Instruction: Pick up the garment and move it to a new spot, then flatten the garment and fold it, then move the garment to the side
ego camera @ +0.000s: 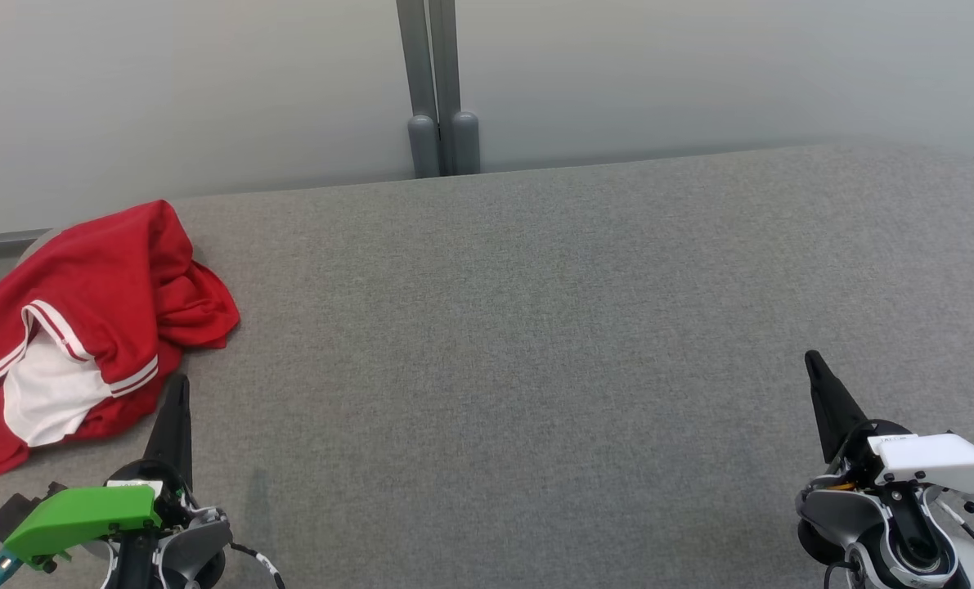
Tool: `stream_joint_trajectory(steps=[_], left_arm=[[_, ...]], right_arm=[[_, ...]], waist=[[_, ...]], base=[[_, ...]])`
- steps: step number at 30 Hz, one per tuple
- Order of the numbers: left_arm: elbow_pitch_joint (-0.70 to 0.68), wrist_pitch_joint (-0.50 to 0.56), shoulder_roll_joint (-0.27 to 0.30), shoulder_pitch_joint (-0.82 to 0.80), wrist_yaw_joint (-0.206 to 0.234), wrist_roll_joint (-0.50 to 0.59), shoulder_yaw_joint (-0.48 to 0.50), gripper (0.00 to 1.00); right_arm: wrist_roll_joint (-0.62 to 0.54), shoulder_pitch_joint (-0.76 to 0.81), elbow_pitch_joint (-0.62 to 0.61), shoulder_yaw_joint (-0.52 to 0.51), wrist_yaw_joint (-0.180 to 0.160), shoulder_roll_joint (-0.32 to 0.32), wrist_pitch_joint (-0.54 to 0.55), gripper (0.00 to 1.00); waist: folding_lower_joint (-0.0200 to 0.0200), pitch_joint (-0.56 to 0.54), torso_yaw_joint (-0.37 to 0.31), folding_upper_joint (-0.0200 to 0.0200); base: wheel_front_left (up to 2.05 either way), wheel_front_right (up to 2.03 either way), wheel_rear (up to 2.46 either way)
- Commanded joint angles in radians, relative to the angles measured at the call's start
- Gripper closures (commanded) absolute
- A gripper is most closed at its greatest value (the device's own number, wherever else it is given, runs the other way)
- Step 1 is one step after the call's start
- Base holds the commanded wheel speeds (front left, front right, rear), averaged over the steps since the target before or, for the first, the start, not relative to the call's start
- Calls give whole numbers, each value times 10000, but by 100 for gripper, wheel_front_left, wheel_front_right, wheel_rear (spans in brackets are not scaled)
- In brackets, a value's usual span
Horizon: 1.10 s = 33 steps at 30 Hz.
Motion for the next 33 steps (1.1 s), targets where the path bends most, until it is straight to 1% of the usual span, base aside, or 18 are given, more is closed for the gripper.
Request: stream_joint_trajectory(steps=[1,33], left_arm=[[-12,19,14,-134,-49,61,9,100],[-12,19,14,-135,-49,61,9,100]], right_arm=[[74,-54,-38,-12,8,-12,21,100],[74,-54,-38,-12,8,-14,21,100]], waist=[[0,0,0,-1],[0,0,0,-1]], base=[[0,0,0],[0,0,0]])
